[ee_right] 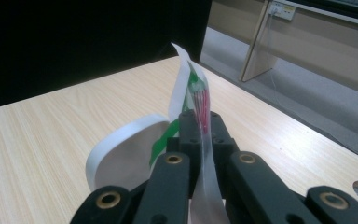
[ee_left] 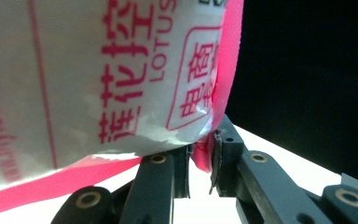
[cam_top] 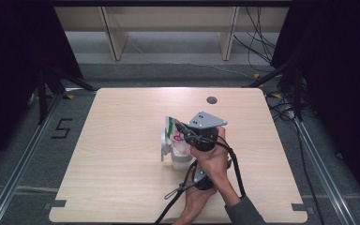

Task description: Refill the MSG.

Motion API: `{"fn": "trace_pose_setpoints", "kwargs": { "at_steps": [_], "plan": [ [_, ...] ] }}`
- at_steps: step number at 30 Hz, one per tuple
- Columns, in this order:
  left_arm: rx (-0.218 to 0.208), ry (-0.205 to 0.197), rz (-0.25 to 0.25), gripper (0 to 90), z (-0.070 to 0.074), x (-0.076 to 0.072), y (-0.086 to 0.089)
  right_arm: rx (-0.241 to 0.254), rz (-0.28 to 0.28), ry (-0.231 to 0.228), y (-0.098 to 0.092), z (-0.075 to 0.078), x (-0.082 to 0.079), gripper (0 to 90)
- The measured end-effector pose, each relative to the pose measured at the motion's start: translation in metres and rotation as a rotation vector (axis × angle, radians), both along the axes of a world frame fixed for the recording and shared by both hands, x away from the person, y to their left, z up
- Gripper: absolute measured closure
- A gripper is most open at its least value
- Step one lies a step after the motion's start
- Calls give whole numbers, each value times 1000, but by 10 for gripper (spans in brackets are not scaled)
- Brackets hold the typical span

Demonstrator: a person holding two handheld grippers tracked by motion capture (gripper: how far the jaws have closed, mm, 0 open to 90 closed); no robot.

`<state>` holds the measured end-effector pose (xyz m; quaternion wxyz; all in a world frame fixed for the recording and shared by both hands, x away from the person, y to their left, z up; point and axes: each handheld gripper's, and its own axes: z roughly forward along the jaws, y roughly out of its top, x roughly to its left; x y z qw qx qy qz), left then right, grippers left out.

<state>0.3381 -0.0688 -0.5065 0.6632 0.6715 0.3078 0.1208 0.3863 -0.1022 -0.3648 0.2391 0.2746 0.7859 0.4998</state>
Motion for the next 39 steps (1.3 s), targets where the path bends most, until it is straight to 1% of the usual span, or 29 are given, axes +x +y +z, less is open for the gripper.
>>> {"fn": "trace_pose_setpoints", "kwargs": {
  "at_steps": [4, 5, 6, 7, 8, 10, 11, 12, 13, 15, 17, 18, 19, 20, 21, 22, 24, 25, 26, 30, 31, 32, 33, 34, 35, 37, 39],
  "plan": [
    [2, 2, 4, 793, 0, 0, 0, 2, -1, 6, 0, 0, -1, 887],
    [2, 1, 2, 793, 0, 0, 0, -20, -1, -12, -1, 1, 0, 887],
    [-2, 2, 0, 793, 0, 0, 0, -20, -1, -12, -1, 1, 0, 887],
    [8, 6, -4, 793, 0, 0, 1, -7, -5, -6, 2, -1, 0, 887],
    [12, 9, -5, 793, 1, 0, 1, -8, 0, 0, 2, -1, -1, 887],
    [7, 7, -6, 793, 1, 0, 1, -7, -9, -13, 1, -1, -1, 887],
    [14, 6, -4, 793, 0, 0, 1, -2, -8, -7, 1, -1, -1, 887],
    [14, 6, -4, 793, 0, 0, 1, -2, -8, -7, 1, -1, -1, 887],
    [12, 9, -3, 793, 0, 0, 1, -7, 0, 6, 0, 0, 0, 887],
    [12, 8, -3, 793, 1, 0, 1, -3, -8, -10, 2, -1, -1, 887],
    [12, 10, -2, 793, 0, 0, 1, -13, 2, 3, 1, 0, 0, 887],
    [12, 10, -2, 793, 0, 0, 1, -5, -6, -9, 1, -1, 0, 887],
    [10, 8, -2, 793, 0, 0, 1, -8, 1, 6, 0, 0, 0, 887],
    [10, 8, -2, 793, 0, 0, 1, -8, 1, 6, 0, 0, 0, 887],
    [9, 5, -4, 793, 0, 0, 1, -17, 2, -18, 0, 1, 0, 887],
    [9, 5, -4, 793, 0, 0, 1, -17, 2, -18, 0, 1, 0, 887],
    [2, 8, 3, 793, 0, 1, 0, -6, -1, 1, 0, 0, 0, 887],
    [9, 13, 0, 793, 0, 0, 1, -12, 2, 6, 0, 0, 0, 887],
    [10, 13, 0, 793, 0, 0, 1, -8, 0, 1, 1, -1, 0, 887],
    [9, 7, -3, 793, 1, 0, 1, -3, -3, -6, 1, -1, -1, 887],
    [-6, 4, 0, 793, 0, 0, 0, -12, 4, -2, 1, 1, -1, 887],
    [26, -42, 16, 793, 1, 2, 3, -14, 4, -1, 1, 1, -1, 887],
    [47, -38, 10, 794, 1, 3, 4, -12, -4, -2, 1, 0, -1, 887],
    [54, -42, 12, 793, 1, 3, 5, -9, -1, -7, 2, -1, -1, 887],
    [54, -47, 4, 793, 0, 4, 5, -14, 2, 3, 2, -1, -1, 887],
    [49, -42, 14, 793, 0, 3, 5, -19, 0, -6, 2, -1, 0, 887],
    [45, -41, 12, 793, 1, 3, 4, -8, 1, -10, 2, -1, 0, 887]
  ]
}}
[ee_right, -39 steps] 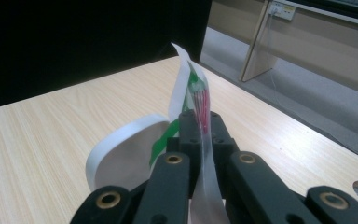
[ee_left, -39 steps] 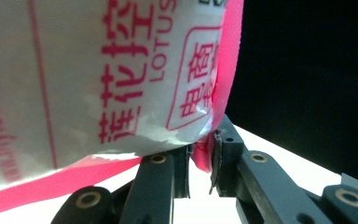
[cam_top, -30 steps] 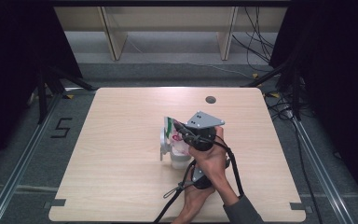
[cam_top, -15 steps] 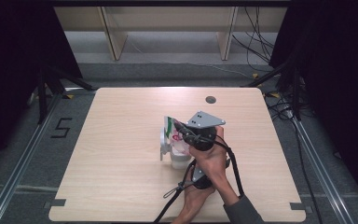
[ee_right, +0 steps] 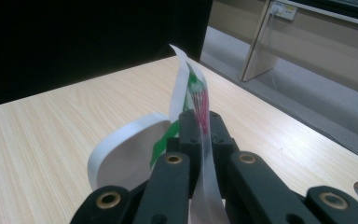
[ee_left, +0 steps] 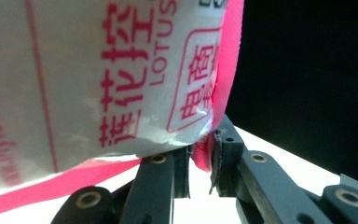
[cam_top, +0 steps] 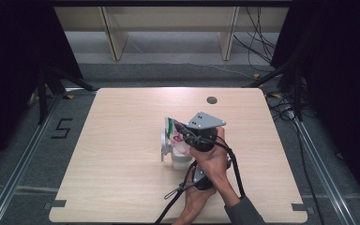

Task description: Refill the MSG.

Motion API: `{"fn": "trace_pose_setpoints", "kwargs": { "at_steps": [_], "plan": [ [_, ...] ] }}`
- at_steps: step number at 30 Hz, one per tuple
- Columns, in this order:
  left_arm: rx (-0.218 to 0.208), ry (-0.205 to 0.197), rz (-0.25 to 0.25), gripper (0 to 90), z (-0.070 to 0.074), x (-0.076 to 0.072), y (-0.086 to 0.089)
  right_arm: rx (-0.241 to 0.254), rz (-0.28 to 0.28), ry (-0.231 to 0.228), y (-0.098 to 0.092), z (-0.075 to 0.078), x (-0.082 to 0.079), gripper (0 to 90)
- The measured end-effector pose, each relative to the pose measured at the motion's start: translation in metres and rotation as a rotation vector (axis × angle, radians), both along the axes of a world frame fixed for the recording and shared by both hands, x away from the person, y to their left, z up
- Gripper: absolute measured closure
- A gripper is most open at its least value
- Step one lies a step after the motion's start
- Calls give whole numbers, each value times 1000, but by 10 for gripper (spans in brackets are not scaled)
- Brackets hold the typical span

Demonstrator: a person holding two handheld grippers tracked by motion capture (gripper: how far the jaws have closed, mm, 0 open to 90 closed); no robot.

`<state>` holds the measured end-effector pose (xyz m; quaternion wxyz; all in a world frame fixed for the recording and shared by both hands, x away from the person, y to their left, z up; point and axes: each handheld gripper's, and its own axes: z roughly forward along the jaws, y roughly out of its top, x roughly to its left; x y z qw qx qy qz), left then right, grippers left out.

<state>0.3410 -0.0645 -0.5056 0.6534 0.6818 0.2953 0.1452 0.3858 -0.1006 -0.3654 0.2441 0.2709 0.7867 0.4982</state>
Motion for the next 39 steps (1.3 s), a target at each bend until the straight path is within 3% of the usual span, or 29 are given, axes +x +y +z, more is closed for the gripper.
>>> {"fn": "trace_pose_setpoints", "kwargs": {
  "at_steps": [2, 4, 5, 6, 7, 11, 12, 14, 15, 16, 19, 20, 21, 22, 24, 25, 26, 27, 28, 31, 32, 33, 34, 36, 39],
  "plan": [
    [-11, -5, 4, 793, 0, 0, -1, 9, -6, 4, 0, 0, -1, 887],
    [-7, -7, 40, 793, 0, -1, 0, -5, 5, 5, -1, 1, 0, 887],
    [-7, -6, 39, 793, 0, -1, 0, -5, 5, 5, -1, 1, 0, 887],
    [-18, 1, 0, 793, 0, 0, -2, -5, 3, -2, -2, 1, 0, 887],
    [-10, -7, 35, 793, 0, -1, 0, -5, 3, -2, -2, 1, 0, 887],
    [-7, -9, 40, 794, 1, -2, 0, 5, -6, 23, -1, 3, -3, 887],
    [2, -12, -4, 793, 1, 0, 0, -2, -2, 1, 0, 1, -1, 887],
    [6, -13, 5, 793, 0, 0, 0, -9, 2, -1, 1, 0, 0, 887],
    [-20, -5, 19, 793, 0, -1, -1, -15, 4, 10, 1, 0, -1, 887],
    [4, -16, -4, 793, 1, 0, 0, -5, -3, 0, 1, 0, -1, 887],
    [3, -8, -2, 793, 2, -1, 0, -3, -3, 3, 0, 1, -1, 887],
    [-5, -15, 37, 793, 2, -3, 0, -7, 6, -2, -1, 3, -1, 887],
    [0, -6, -3, 793, 2, -1, 0, -2, -2, -1, -2, 3, -1, 887],
    [2, -6, 32, 793, 2, -3, 1, 0, 2, -3, -1, 3, -1, 887],
    [-11, -9, 2, 793, 1, -2, -1, -1, 2, -2, -1, 3, -1, 887],
    [-4, -13, 36, 793, 2, -3, 0, -8, 6, -3, -2, 3, -1, 887],
    [-1, -20, -5, 793, 1, -1, 0, -1, -4, 15, -1, 3, -2, 887],
    [22, -15, -5, 793, 2, 0, 1, -5, -5, 17, 0, 2, -2, 887],
    [-13, -5, 11, 793, 2, -1, -1, -8, 1, -1, 0, 1, -1, 887],
    [-15, -10, 13, 793, 1, -1, -1, -11, 5, 5, -1, 2, -1, 887],
    [-9, -2, 42, 793, 2, -3, 0, -3, 7, 7, -1, 2, -1, 887],
    [-9, -2, 42, 793, 2, -3, 0, 2, 3, 7, -1, 2, -1, 887],
    [-7, -12, 0, 793, 1, -1, -1, 5, -2, 5, -1, 2, -1, 887],
    [-8, -12, 0, 793, 1, -1, -1, 11, -9, 8, -1, 2, -2, 887],
    [8, -5, 34, 793, 2, -3, 1, 13, -10, 8, -1, 2, -2, 887]
  ]
}}
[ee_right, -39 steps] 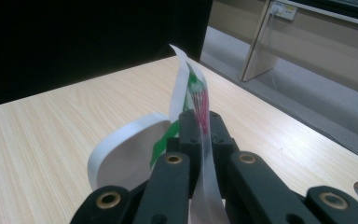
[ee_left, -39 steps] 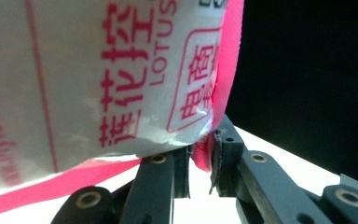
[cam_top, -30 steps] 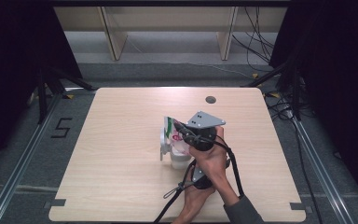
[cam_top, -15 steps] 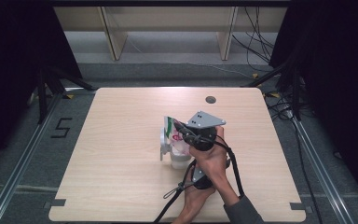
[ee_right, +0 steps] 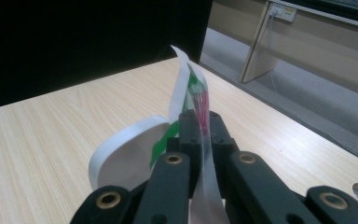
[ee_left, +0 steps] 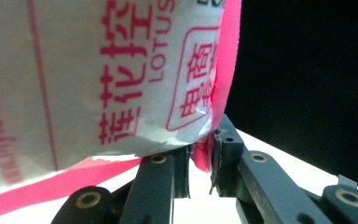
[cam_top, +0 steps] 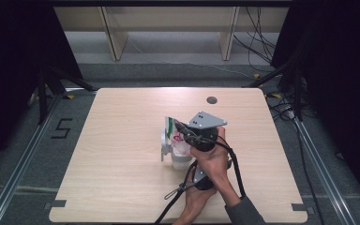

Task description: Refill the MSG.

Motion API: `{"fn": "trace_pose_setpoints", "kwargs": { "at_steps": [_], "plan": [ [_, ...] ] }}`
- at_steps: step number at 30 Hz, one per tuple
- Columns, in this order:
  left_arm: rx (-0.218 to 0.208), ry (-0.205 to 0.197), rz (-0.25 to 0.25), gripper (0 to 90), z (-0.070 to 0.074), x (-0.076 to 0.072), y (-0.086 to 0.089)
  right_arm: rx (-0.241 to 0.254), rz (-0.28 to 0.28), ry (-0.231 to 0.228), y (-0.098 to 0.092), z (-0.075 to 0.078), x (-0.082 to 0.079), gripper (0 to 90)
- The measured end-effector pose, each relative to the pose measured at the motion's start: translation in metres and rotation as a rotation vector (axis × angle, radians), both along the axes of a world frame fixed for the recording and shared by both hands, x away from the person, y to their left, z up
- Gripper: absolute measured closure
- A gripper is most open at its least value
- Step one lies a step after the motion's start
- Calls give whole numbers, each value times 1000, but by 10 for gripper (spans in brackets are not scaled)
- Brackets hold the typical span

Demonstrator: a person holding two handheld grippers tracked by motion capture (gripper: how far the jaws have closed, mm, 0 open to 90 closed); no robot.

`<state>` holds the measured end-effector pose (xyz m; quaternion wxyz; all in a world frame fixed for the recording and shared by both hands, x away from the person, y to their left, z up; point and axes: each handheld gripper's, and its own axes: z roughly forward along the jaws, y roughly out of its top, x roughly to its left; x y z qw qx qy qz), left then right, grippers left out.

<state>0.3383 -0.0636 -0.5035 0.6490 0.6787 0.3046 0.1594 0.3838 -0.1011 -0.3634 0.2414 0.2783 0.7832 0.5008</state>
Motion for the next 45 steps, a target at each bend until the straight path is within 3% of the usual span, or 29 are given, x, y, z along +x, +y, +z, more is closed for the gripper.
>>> {"fn": "trace_pose_setpoints", "kwargs": {
  "at_steps": [1, 3, 6, 7, 9, 11, 12, 14, 19, 21, 23, 31, 33, 40, 41, 42, 43, 45],
  "plan": [
    [-14, -8, -34, 793, -1, 1, -2, -11, 6, 9, -1, 1, 0, 887],
    [1, -1, -4, 793, -1, 0, 0, -8, 6, -1, 0, 0, 1, 887],
    [-3, 0, -2, 793, -1, 0, 0, -10, 6, 14, -1, 0, 0, 887],
    [-7, -6, -36, 793, 0, 2, -1, -10, 8, 12, 0, 0, 0, 887],
    [-12, -1, -36, 793, 0, 1, -1, -8, 5, -16, 0, 1, 1, 887],
    [-6, -15, -38, 793, 0, 2, -1, -11, 3, -2, 1, 0, -1, 887],
    [9, -16, -33, 793, 0, 2, -1, -31, 12, -16, 1, 0, 0, 887],
    [-9, -14, -24, 793, 0, 2, -1, -34, 9, -13, 3, 0, 0, 887],
    [-4, -13, -44, 793, 0, 2, -1, -45, 20, -24, 1, 1, 1, 887],
    [-17, -8, -33, 793, -1, 2, -2, -1, 4, 4, 0, 0, 0, 887],
    [-13, -14, 3, 793, -1, 0, -2, -11, 24, -8, -1, 1, 2, 887],
    [-20, -7, 2, 794, -1, 0, -2, -1, 17, -8, -2, 1, 2, 887],
    [-21, -7, 3, 794, -1, 0, -2, 8, 13, 23, -3, 2, 1, 887],
    [-22, -8, 2, 794, -1, 0, -2, 8, 14, 18, -3, 2, 1, 888],
    [-27, -4, -24, 794, -1, 1, -3, 9, 14, 13, -4, 2, 2, 887],
    [-23, -5, 2, 794, -1, 0, -3, 8, 12, 14, -4, 2, 2, 887],
    [-32, -2, -23, 794, -1, 1, -4, 14, 14, 10, -4, 2, 2, 888],
    [-28, -6, 3, 794, -1, 0, -3, 7, 18, -2, -4, 2, 2, 888]
  ]
}}
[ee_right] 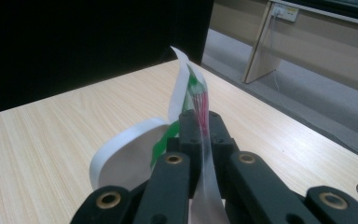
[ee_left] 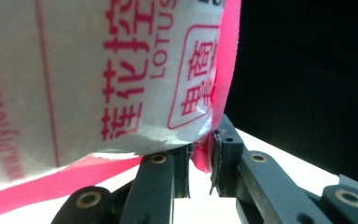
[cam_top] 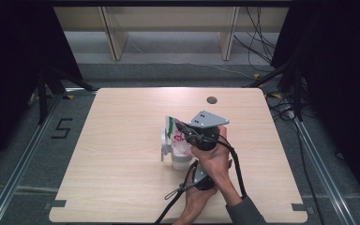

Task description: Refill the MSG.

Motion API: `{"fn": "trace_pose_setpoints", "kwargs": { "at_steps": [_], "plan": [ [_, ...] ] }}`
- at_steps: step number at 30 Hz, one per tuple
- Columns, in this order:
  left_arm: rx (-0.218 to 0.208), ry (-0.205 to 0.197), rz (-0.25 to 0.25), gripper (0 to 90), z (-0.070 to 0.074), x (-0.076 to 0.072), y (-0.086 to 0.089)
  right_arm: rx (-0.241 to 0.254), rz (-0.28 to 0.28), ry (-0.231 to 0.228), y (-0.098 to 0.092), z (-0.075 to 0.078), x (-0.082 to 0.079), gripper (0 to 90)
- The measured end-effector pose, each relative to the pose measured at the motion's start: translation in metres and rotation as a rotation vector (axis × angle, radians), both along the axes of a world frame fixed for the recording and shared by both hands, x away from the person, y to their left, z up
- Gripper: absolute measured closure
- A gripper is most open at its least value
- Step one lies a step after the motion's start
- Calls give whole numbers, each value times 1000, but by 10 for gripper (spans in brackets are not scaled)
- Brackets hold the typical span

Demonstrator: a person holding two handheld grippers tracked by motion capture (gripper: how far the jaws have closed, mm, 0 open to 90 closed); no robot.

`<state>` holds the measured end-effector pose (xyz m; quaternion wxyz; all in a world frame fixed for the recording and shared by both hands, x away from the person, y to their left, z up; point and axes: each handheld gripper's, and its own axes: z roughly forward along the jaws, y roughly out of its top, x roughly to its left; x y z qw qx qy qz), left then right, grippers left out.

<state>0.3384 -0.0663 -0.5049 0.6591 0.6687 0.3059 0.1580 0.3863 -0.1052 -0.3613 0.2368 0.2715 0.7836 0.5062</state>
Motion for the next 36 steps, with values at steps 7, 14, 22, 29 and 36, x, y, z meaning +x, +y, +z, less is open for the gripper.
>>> {"fn": "trace_pose_setpoints", "kwargs": {
  "at_steps": [7, 14, 22, 29, 36],
  "plan": [
    [58, -5, -2, 793, -2, 1, 3, 13, -3, 8, -6, 3, 0, 897],
    [81, -6, 3, 793, -2, 1, 5, 39, 7, -17, -12, 7, 0, 900],
    [60, 5, 25, 793, -2, -2, 5, 94, 0, -1, -21, 13, -3, 900],
    [55, -4, 15, 792, -3, -3, 6, 145, 18, 19, -32, 18, -7, 900],
    [65, -1, 17, 791, -4, -3, 6, 172, 24, 17, -42, 20, -8, 900]
  ]
}}
